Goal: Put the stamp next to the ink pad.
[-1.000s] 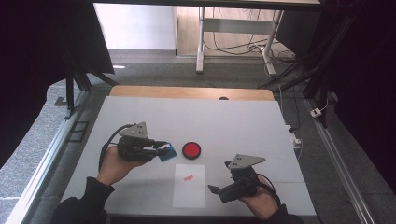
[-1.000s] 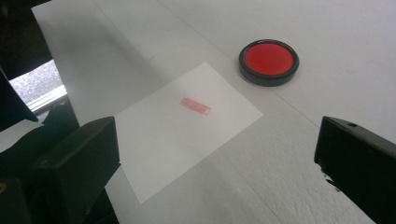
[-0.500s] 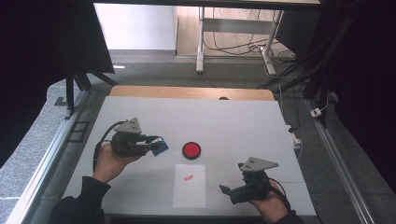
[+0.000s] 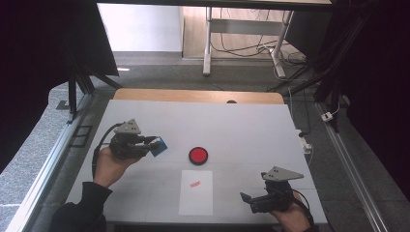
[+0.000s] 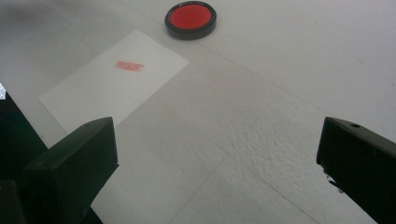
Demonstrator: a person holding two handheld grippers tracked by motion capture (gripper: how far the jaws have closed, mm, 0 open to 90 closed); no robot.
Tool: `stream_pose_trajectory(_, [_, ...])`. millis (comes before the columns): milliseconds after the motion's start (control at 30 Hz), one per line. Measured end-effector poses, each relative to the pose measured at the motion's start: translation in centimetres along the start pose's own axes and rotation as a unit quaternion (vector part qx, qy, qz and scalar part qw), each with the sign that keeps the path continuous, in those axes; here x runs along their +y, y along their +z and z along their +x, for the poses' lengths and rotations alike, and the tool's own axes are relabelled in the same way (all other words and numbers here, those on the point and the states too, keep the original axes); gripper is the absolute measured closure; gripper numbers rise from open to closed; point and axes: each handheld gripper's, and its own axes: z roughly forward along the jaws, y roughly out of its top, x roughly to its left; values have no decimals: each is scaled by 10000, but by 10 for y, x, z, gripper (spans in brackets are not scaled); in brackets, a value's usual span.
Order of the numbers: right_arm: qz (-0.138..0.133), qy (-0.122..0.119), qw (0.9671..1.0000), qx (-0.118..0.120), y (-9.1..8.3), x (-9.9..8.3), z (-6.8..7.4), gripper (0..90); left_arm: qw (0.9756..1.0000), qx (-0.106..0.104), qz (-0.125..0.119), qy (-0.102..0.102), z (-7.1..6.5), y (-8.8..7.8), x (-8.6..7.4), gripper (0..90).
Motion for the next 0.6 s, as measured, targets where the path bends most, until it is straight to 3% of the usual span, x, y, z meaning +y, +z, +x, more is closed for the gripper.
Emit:
stream_pose_trajectory(233, [32, 128, 9998, -157, -7, -6, -5, 0, 9998, 202, 25, -73, 7, 0, -4, 696])
stream_pose_trajectory(600, [74, 207, 9993, -297, -16, -10, -8, 0, 9979, 515, 111, -389, 23, 7, -17, 696])
